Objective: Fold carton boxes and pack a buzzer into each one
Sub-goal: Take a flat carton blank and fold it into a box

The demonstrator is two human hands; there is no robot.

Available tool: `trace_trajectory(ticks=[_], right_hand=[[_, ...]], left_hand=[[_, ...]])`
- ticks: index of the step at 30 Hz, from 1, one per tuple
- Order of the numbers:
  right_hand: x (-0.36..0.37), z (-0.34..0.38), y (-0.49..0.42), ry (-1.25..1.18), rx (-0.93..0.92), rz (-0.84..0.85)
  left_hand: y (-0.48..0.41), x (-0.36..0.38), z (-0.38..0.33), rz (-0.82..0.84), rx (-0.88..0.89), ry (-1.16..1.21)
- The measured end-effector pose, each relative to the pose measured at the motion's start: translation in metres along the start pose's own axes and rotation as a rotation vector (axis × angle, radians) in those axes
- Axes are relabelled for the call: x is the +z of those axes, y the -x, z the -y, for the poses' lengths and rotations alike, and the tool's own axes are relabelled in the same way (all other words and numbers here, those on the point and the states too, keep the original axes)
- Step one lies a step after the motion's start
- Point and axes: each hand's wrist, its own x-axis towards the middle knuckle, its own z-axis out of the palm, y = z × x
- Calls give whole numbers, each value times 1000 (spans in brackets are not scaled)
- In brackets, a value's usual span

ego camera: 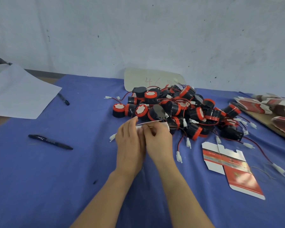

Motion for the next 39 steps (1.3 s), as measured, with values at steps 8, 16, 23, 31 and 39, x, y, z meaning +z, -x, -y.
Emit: trace_trajectory(ticks=[8,16,23,31,39], right_hand=[[1,-4,2,159,-346,-148],[-22,-6,-12,-232,38,-111],[-24,-25,-15,-136,38,301],[-18,-24,-10,-82,-139,264],[-34,-11,-3,-257,16,520]], left_hand=[[-6,0,5,-101,-145,131],[-7,-1,10,-141,-168,298],[-6,-3,10,-112,-157,324],[-10,-9,9,-38,-185,477],[-17,-31,5,-4,-376,836]])
